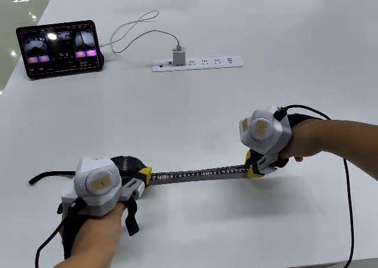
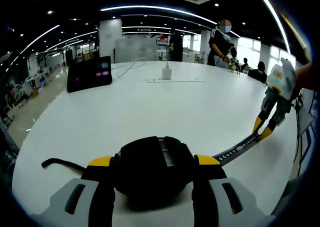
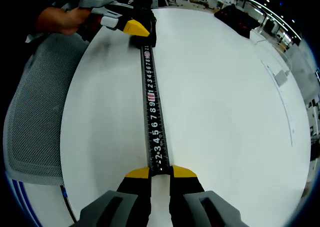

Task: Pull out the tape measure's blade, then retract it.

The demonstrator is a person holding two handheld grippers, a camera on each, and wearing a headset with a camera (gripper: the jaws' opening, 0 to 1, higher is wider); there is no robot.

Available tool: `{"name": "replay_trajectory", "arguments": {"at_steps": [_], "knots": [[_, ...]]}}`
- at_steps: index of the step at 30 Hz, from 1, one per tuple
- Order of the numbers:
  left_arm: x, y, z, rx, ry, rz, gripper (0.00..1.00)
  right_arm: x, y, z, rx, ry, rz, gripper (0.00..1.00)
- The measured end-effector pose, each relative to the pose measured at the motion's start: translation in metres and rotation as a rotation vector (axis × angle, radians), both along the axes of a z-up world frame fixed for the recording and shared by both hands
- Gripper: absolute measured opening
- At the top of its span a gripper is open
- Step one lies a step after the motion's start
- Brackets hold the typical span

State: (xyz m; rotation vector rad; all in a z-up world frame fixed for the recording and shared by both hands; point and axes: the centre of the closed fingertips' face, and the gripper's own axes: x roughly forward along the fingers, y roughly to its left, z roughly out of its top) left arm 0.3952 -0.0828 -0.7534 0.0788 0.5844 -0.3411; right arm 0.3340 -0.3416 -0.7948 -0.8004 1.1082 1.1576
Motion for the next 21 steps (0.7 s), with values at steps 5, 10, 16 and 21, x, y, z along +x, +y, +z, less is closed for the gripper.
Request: {"name": "replay_trajectory", "arguments": {"at_steps": [5,10,16,21], "knots": [[0.0002,0.0001,-0.0006,-0.001,0.004,-0.001,0.58,0.0006,0.0029,-0.0005,-0.004,-0.004,-0.002,0.09],[0.0004,0.0000,-0.0006,-0.003,-0.001,-0.004,0.58,0.0003,0.0040,-0.0004,-0.009,-0.004,-0.013,0.09],[0.0005,0.0002,-0.0009,-0.004,0.001,-0.003,0.58,0.0003,0.0066,-0.0010,-0.019,-0.012,-0.022,0.09],[0.0002,0.0001,-0.0011,0.001,-0.001,-0.007,0.58,0.0006,0.0072,-0.0012,-0.026,-0.010,-0.015,0.09]]}}
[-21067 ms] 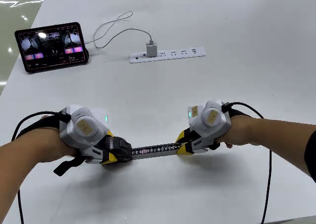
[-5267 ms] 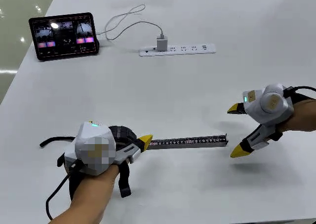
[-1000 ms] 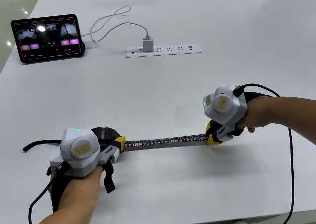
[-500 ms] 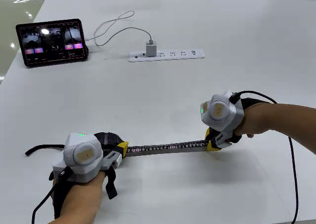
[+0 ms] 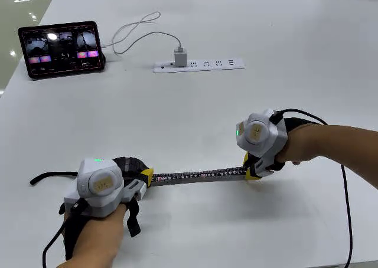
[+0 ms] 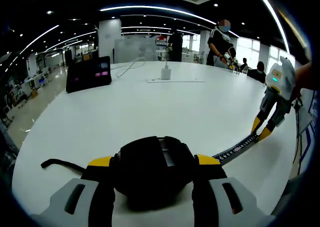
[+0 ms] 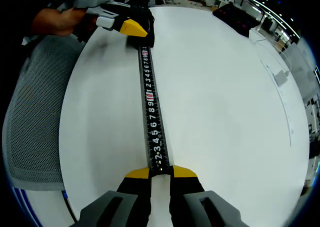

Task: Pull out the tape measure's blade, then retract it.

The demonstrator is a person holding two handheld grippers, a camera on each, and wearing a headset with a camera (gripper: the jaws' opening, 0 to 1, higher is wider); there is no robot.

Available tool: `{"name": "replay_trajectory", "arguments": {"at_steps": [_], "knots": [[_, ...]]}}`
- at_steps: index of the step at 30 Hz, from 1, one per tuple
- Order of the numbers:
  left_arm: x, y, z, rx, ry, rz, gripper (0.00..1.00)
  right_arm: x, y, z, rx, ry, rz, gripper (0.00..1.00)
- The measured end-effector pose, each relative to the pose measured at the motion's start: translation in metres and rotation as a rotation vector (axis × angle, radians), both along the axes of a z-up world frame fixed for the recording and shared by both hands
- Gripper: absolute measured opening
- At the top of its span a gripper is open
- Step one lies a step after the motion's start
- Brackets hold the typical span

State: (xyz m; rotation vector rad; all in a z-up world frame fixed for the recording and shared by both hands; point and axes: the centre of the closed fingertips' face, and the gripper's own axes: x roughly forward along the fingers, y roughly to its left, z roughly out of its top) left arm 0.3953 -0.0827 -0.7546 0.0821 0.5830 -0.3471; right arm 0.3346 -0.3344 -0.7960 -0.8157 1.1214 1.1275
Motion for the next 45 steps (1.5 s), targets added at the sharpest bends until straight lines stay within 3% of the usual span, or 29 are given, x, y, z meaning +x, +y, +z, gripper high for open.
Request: {"name": "replay_trajectory", "arguments": {"at_steps": [4,10,21,45], "knots": [[0.001,0.000,-0.001,-0.005,0.013,0.000,0.58,0.000,0.002,0.000,0.001,-0.001,-0.011,0.09],[0.000,0.000,0.000,-0.008,-0.001,-0.003,0.58,0.000,0.004,0.000,0.001,0.002,-0.028,0.09],[0.001,0.000,0.000,-0.010,0.000,-0.004,0.58,0.002,0.009,0.000,0.020,0.004,-0.018,0.09],[0.001,0.001,-0.001,0.001,0.011,-0.001,0.59,0.003,0.017,0.001,-0.004,0.004,-0.030,0.09]]}}
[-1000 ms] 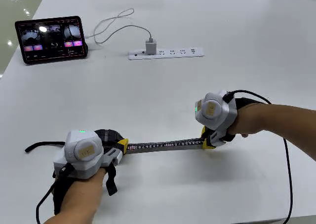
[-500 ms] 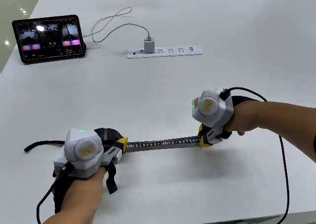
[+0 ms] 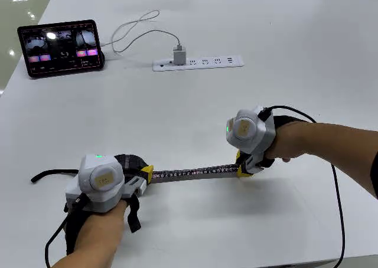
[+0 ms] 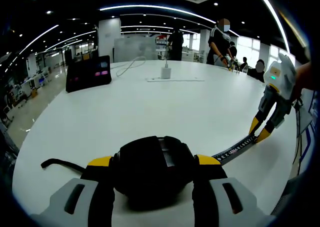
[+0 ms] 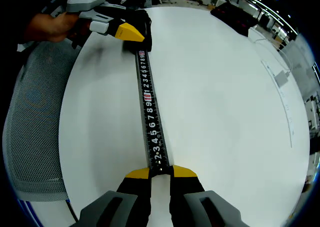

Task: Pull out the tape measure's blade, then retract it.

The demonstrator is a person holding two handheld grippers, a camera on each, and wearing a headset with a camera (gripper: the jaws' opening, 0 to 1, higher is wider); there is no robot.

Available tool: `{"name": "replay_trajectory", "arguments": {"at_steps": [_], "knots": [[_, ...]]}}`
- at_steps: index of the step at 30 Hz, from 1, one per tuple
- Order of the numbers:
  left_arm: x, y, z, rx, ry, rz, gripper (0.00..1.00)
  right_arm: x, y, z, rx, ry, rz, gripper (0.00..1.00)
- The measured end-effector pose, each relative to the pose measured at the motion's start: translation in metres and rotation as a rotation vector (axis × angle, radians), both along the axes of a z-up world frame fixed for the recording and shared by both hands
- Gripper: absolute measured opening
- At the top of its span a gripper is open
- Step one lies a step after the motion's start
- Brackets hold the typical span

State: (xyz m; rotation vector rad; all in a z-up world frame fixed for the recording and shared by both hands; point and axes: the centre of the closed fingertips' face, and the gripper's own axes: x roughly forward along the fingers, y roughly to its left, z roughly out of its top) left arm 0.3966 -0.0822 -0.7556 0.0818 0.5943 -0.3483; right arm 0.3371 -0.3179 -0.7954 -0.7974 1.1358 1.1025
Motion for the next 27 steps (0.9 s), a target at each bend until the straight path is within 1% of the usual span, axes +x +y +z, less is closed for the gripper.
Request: {"name": "replay_trajectory", "arguments": {"at_steps": [10,16,20,27], "knots": [[-0.0003,-0.0001,0.0002,-0.001,-0.001,-0.001,0.59,0.0008,0.0022,0.0001,-0.014,0.000,-0.013,0.09],[-0.0003,-0.0001,0.0003,0.000,-0.004,-0.001,0.59,0.0010,0.0039,-0.0001,-0.015,-0.003,-0.002,0.09],[-0.0002,-0.0002,0.0002,0.000,0.000,-0.002,0.59,0.0012,0.0051,-0.0003,-0.012,-0.002,0.004,0.09],[0.0000,-0.0002,0.0000,0.000,-0.002,-0.002,0.59,0.0013,0.0071,-0.0004,-0.013,-0.002,0.004,0.09]]}}
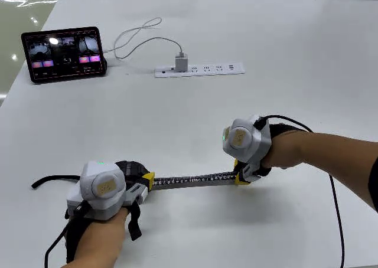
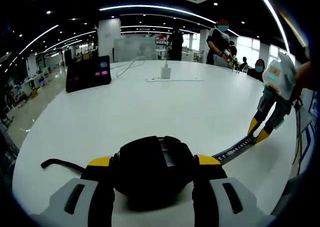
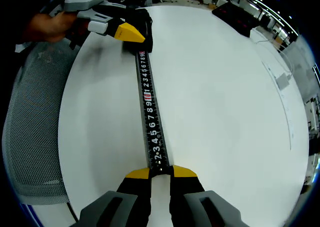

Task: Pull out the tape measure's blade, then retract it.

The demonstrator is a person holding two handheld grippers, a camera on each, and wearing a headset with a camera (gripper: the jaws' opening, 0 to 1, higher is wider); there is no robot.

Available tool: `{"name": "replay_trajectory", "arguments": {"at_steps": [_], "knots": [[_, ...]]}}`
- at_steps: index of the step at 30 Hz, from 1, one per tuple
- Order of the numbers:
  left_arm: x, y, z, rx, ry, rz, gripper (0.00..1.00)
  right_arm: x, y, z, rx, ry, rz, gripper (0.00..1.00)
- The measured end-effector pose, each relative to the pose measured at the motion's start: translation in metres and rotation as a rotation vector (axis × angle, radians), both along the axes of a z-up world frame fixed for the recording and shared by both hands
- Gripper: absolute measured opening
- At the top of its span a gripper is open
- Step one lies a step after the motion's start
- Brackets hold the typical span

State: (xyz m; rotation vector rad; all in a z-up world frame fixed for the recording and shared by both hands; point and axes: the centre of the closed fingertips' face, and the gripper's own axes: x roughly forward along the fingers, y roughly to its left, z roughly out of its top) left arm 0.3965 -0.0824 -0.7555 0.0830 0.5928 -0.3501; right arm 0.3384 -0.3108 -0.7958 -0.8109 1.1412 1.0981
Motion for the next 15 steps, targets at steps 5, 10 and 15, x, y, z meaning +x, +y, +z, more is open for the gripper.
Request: {"name": "replay_trajectory", "arguments": {"at_steps": [5,10,15], "knots": [[-0.0002,0.0000,0.0000,-0.001,0.000,0.001,0.59,0.0010,0.0012,-0.0002,-0.002,0.004,0.003,0.09],[-0.0002,0.0000,-0.0002,0.000,0.000,0.001,0.59,0.0012,0.0026,-0.0004,-0.003,0.001,0.015,0.09],[-0.0002,-0.0001,0.0000,0.000,-0.001,0.000,0.59,0.0012,0.0041,-0.0004,0.000,0.001,-0.005,0.09]]}}
